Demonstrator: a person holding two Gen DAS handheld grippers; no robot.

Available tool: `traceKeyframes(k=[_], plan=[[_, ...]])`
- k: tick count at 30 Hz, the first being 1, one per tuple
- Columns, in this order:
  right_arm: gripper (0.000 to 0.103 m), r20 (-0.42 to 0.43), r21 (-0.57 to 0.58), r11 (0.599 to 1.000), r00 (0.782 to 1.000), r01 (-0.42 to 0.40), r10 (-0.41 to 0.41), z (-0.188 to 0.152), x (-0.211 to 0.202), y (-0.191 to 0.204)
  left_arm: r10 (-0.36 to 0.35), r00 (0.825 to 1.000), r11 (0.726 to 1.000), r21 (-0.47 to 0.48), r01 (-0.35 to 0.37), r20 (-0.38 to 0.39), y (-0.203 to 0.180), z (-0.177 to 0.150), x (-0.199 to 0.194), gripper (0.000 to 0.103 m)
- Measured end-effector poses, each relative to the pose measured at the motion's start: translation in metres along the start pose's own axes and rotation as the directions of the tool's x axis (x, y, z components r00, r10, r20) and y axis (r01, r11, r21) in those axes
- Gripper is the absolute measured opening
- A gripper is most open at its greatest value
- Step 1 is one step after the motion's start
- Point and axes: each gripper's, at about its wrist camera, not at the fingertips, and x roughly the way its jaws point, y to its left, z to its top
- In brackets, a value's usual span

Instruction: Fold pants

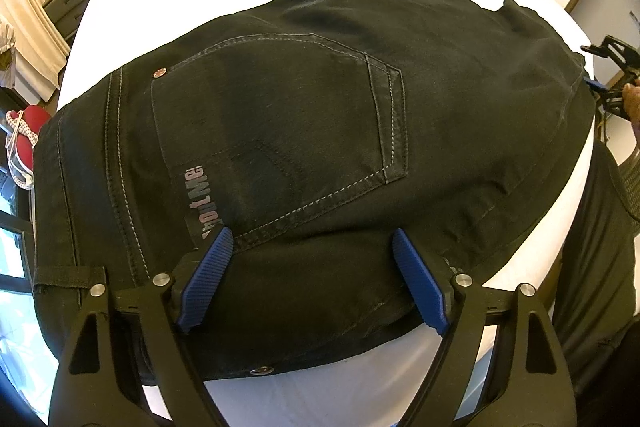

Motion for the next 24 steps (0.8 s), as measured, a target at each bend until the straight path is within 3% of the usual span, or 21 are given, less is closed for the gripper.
traceKeyframes(k=[3, 5, 7, 9, 10, 19, 24], plan=[[0.058, 0.003, 0.022, 0.999, 0.999, -0.038, 0.037, 0.002, 0.005, 0.000, -0.001, 1.000, 1.000, 0.000, 0.001, 0.001, 0.000, 0.000, 0.000, 0.082], [0.051, 0.008, 0.044, 0.996, 0.997, -0.083, 0.083, 0.006, 0.006, -0.002, -0.002, 1.000, 1.000, 0.001, 0.002, 0.002, -0.001, 0.000, 0.001, 0.082], [0.029, 0.000, 0.065, 0.993, 0.995, -0.098, 0.098, 0.011, 0.011, -0.006, -0.003, 1.000, 1.000, 0.003, 0.003, 0.003, 0.000, -0.001, 0.000, 0.082], [0.019, 0.013, 0.079, 0.991, 0.994, -0.111, 0.110, 0.016, 0.013, -0.010, -0.004, 1.000, 1.000, 0.002, 0.004, 0.004, 0.001, -0.001, 0.000, 0.082], [0.009, 0.028, 0.078, 0.990, 0.993, -0.114, 0.113, 0.018, 0.014, -0.013, -0.005, 1.000, 1.000, 0.002, 0.005, 0.005, 0.002, -0.001, 0.000, 0.082], [0.004, 0.166, 0.011, 0.998, 0.984, -0.059, 0.057, 0.011, -0.027, -0.015, -0.007, 1.000, 1.000, 0.012, 0.007, 0.006, 0.003, -0.001, -0.001, 0.083], [0.004, 0.164, 0.053, 0.998, 0.986, -0.043, 0.033, 0.005, -0.041, -0.036, -0.008, 1.000, 1.000, 0.016, 0.008, 0.006, 0.002, 0.001, 0.000, 0.083]])
